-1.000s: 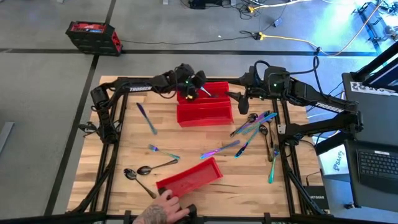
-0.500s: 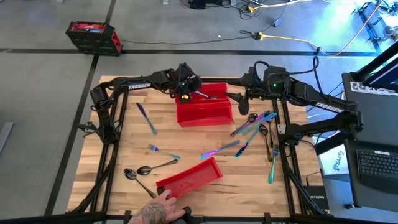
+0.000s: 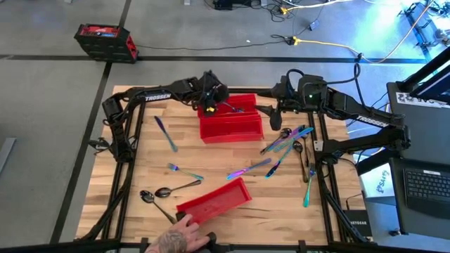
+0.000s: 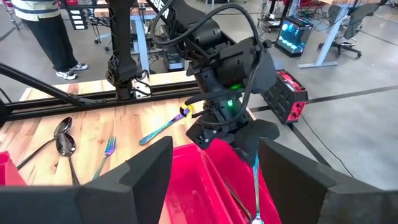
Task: Sort silverware
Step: Adjust the purple fork on the red bin
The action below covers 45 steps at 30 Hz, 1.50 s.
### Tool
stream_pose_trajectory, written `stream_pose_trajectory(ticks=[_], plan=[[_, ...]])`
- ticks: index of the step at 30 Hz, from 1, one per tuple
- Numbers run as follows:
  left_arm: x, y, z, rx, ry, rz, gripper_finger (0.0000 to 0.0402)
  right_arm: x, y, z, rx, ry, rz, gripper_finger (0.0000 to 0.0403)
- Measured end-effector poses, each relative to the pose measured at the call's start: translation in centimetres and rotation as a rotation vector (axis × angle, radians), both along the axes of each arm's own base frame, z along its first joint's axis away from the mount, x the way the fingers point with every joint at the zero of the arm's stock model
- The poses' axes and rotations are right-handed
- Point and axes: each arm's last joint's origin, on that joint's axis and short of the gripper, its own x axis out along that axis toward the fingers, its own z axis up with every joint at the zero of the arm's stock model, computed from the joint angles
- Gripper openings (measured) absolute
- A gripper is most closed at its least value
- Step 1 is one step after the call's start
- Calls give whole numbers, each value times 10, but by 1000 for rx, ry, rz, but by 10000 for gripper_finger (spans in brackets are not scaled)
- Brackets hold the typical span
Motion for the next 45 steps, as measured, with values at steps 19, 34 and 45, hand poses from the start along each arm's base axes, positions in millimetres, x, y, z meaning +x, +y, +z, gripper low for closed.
stream_pose_trajectory(ticks=[19, 34, 45], plan=[[-42, -85, 120, -424, -614, 644, 75, 24, -6, -16, -68, 70, 36, 220], [-109, -119, 38, -841, -515, 1069, 40, 122, -68, -104, -224, 210, -66, 144], [-139, -97, -19, -981, -897, 1244, 1, 165, -119, -122, -102, 263, -126, 7]])
